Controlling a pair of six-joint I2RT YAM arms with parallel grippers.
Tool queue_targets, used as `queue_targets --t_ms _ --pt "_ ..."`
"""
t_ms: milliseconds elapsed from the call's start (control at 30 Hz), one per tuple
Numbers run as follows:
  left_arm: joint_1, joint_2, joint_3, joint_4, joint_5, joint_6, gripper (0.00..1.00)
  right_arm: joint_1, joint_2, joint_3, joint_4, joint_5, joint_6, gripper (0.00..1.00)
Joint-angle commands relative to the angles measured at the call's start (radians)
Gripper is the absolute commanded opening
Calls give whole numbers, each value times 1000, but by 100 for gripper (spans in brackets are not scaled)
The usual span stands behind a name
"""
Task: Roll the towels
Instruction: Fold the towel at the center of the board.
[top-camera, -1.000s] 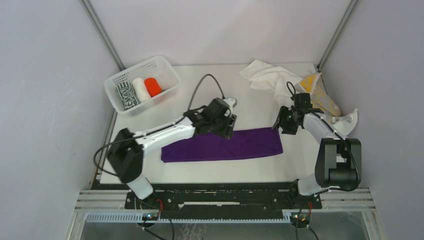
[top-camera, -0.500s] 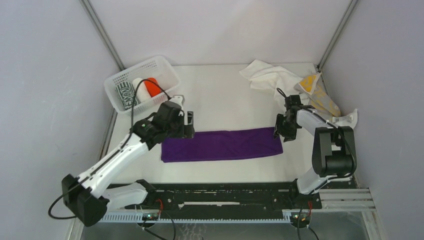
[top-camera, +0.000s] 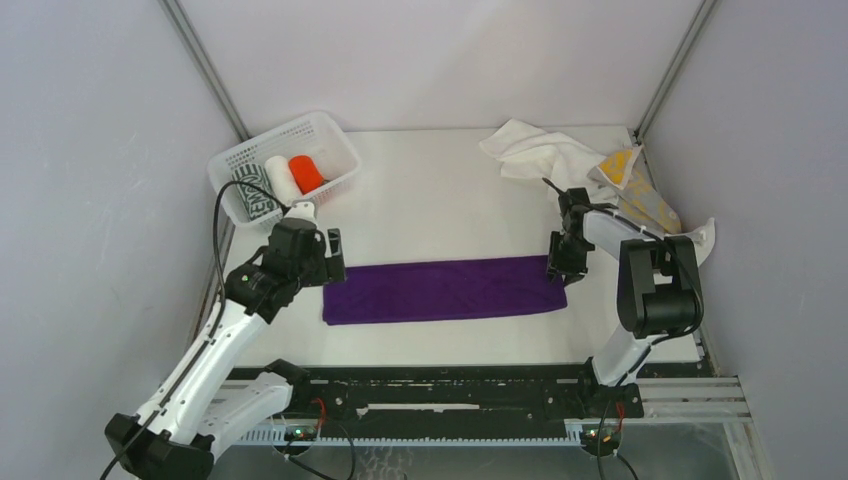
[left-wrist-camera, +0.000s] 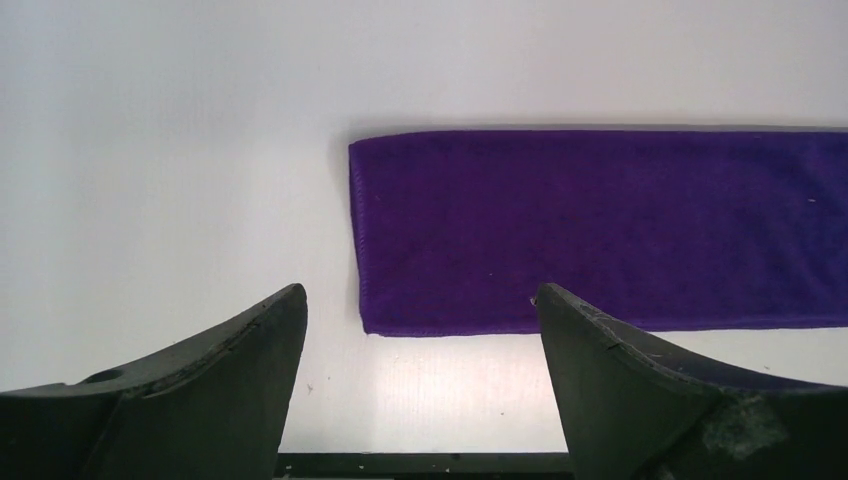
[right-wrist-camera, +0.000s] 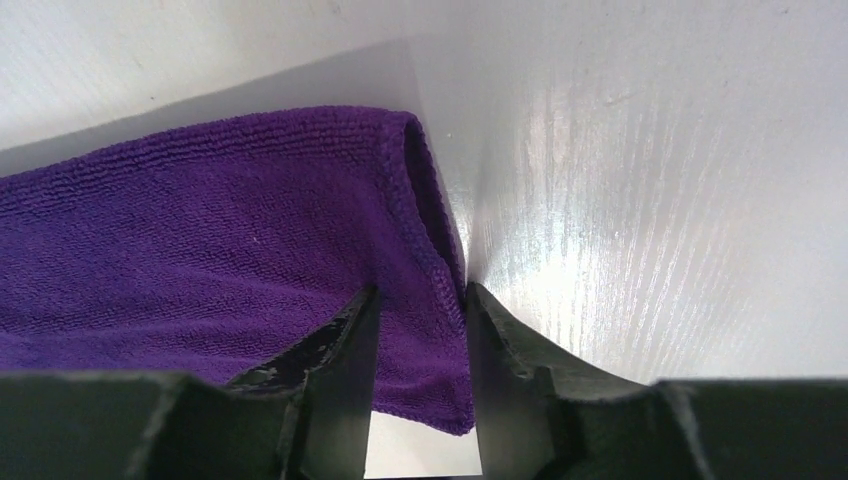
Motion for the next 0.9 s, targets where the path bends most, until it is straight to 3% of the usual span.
queue_targets --t_ms 0,133,300,633,867 --pt "44 1 -33 41 -6 28 89 27 70 -8 -32 107 8 33" --pt "75 -6 -35 53 27 30 89 38 104 2 -35 137 14 19" --pt "100 -8 -40 57 59 25 89 6 132 65 -88 310 23 0" --pt "125 -4 -59 78 192 -12 89 -96 42 308 -257 657 22 0" --pt "138 27 -99 149 331 -95 88 -6 -52 365 -275 504 -35 0"
